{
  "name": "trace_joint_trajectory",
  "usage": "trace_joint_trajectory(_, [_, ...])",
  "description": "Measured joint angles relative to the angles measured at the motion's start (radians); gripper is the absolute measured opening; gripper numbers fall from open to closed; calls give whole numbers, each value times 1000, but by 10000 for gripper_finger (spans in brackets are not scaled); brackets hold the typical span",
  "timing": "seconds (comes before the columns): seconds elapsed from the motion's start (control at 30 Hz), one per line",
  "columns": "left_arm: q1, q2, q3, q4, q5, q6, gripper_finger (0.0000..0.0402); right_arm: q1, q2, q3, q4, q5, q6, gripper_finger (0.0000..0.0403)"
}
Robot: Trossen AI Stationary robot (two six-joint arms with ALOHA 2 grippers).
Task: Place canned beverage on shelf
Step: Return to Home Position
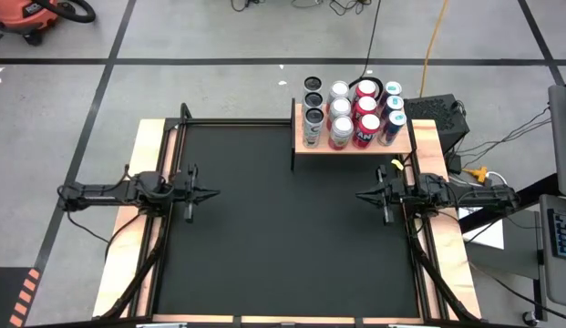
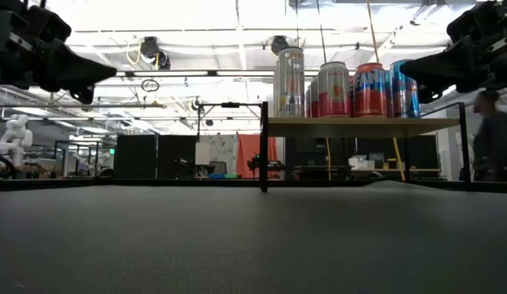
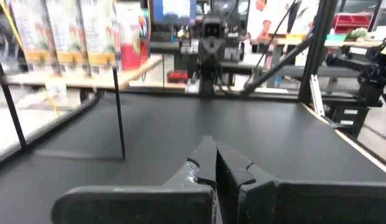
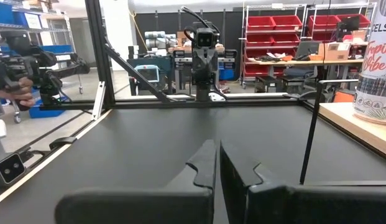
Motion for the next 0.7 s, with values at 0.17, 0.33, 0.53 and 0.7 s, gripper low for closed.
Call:
trace_joint_trajectory(0.17, [0, -9, 1, -3, -5, 22, 0, 0, 0, 0, 1, -1, 0, 0])
trace_joint_trajectory(0.33, [0, -7, 1, -5, -4, 18, 0, 0, 0, 0, 2, -2, 1, 0])
trace_joint_trajectory(0.53, [0, -7, 1, -6, -4, 15, 0, 0, 0, 0, 4, 23, 1, 0])
trace_joint_trajectory(0.7, [0, -7, 0, -7, -4, 14, 0, 0, 0, 0, 4, 23, 1, 0])
